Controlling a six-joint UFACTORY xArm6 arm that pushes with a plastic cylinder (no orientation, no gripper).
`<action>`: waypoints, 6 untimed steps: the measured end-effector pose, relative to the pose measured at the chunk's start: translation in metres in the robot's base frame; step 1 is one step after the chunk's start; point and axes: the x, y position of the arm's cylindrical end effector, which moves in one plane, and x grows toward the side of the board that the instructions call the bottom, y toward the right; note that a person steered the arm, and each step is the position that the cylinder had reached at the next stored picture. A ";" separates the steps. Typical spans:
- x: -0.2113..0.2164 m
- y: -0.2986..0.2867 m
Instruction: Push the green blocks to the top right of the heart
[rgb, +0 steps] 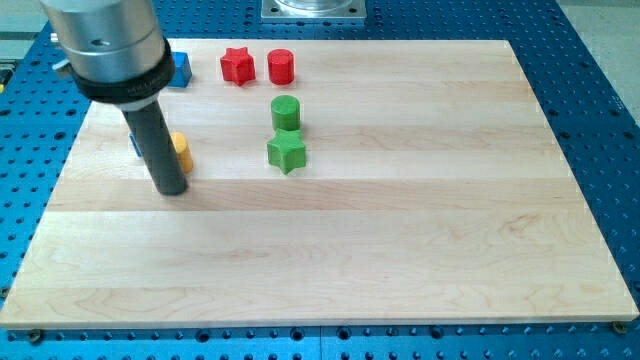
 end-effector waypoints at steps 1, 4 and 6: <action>-0.038 0.000; 0.022 0.049; -0.008 0.124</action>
